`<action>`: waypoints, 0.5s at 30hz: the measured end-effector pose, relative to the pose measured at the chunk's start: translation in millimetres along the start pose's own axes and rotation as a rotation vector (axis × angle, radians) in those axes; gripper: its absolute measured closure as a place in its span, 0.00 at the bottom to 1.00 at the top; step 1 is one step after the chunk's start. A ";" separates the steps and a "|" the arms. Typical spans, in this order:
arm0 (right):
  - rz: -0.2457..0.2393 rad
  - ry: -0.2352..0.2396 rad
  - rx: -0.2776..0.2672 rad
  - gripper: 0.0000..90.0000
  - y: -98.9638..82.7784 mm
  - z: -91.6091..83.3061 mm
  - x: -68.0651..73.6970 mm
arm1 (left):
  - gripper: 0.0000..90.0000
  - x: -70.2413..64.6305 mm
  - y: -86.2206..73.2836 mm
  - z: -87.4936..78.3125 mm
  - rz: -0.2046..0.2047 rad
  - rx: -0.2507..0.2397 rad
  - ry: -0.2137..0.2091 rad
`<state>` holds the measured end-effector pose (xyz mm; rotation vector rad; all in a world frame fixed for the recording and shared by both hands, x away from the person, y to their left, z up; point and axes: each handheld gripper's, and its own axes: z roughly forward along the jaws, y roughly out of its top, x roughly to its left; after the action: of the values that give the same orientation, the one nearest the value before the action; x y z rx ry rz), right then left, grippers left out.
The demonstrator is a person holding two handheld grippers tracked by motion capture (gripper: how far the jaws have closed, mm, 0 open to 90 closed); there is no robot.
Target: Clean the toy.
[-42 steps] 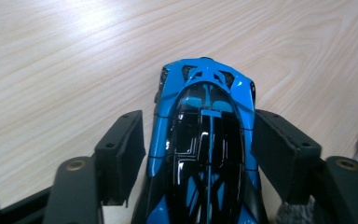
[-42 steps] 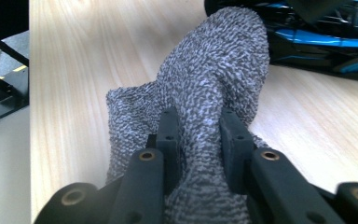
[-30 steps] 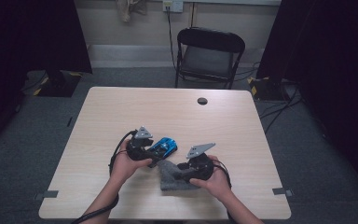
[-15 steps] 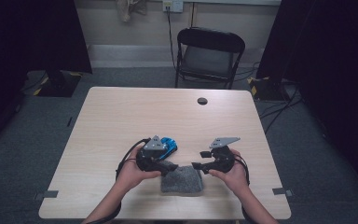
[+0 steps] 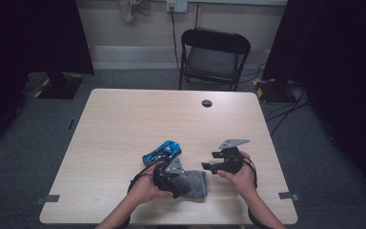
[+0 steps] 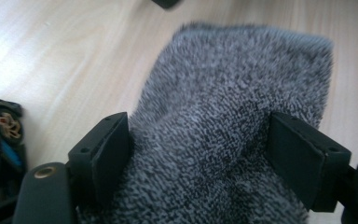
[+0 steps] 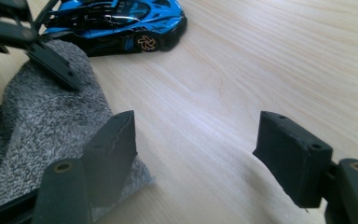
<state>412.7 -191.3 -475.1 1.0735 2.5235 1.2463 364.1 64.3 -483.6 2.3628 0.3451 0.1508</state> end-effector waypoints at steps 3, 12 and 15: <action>-0.003 -0.003 0.000 0.32 3.3 0.4 -0.4 | 0.25 -1.4 -3.0 4.5 0.019 -0.002 0.007; -0.007 -0.017 0.000 0.32 15.9 7.4 2.2 | 0.67 -5.0 -3.3 0.4 -0.029 -0.009 0.006; -0.008 -0.013 -0.005 0.32 25.5 12.8 6.1 | 0.73 -6.2 -3.1 -6.2 -0.105 -0.003 0.003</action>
<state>427.1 -168.7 -463.6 1.0660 2.5113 1.2388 356.2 68.7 -481.3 2.3355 0.4684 0.1055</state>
